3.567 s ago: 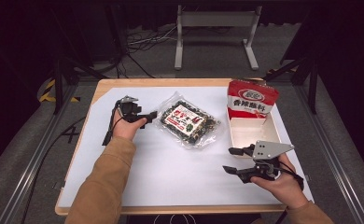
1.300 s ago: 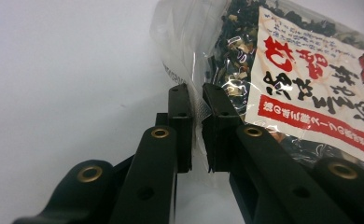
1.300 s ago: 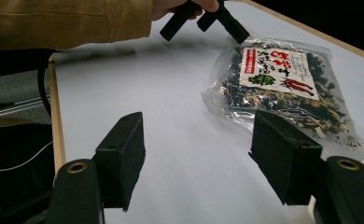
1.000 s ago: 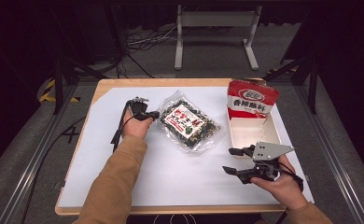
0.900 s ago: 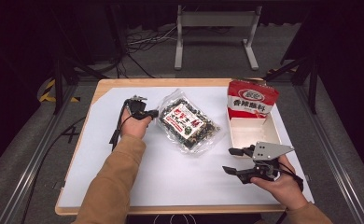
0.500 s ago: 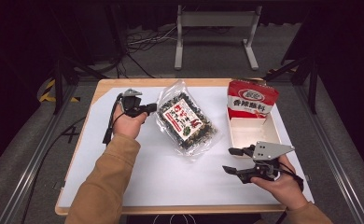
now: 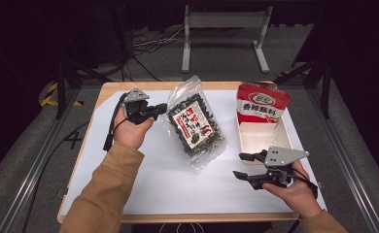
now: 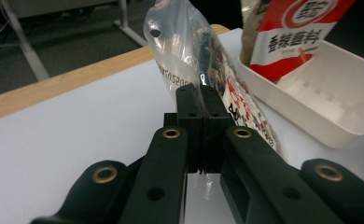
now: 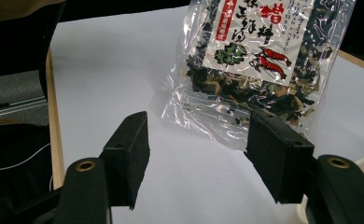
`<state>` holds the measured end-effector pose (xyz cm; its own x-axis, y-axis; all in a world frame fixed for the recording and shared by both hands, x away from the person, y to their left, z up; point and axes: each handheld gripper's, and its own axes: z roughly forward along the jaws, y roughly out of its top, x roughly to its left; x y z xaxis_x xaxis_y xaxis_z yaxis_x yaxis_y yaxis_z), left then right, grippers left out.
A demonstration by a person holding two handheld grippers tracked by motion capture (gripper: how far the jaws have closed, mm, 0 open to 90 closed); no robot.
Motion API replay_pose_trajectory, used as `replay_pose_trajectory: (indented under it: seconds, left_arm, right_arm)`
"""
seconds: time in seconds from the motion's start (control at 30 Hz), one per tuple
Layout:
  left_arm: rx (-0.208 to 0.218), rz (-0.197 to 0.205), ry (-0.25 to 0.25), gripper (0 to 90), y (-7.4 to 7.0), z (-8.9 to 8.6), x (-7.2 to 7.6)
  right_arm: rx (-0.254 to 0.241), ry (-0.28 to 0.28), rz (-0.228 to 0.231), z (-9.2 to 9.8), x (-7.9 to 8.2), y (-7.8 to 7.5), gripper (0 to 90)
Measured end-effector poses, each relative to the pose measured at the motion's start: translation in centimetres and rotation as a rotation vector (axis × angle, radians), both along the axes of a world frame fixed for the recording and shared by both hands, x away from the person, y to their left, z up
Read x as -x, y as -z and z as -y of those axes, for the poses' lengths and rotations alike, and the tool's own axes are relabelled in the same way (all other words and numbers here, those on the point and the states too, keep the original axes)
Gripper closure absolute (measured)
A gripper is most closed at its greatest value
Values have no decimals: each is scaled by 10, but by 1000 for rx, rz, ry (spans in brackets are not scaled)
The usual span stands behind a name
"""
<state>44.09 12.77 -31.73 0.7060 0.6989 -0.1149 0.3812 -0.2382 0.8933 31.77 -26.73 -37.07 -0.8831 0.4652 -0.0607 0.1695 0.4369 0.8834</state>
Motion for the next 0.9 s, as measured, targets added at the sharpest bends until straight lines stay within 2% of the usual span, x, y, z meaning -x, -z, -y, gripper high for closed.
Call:
replay_pose_trajectory:
  seconds: [0.07, 0.1, 0.13, 0.17, 0.4, 0.67, 0.9]
  left_arm:
    - [0, 13, 10, 894, -4, 1, 4]
    - [-4, 37, 24, 895, -10, 1, 10]
    - [-4, 37, 24, 895, -10, 1, 10]
    - [-4, 57, 42, 895, -16, 2, 17]
    - [6, 95, 75, 895, -27, 3, 32]
    - [-20, 176, 162, 895, -45, 5, 55]
    - [-14, 232, 254, 900, -59, 9, 74]
  right_arm:
    - [0, 3, 1, 1, 0, -1, 388]
    - [1, 5, 1, 1, -1, -1, 389]
    - [1, 5, 1, 1, -1, -1, 389]
    - [1, 7, 0, 1, -1, -1, 390]
    - [-2, 18, -2, 2, -3, -4, 398]
    - [-15, 40, -7, 3, -10, -12, 415]
    - [-36, 57, -27, -1, -20, -21, 408]
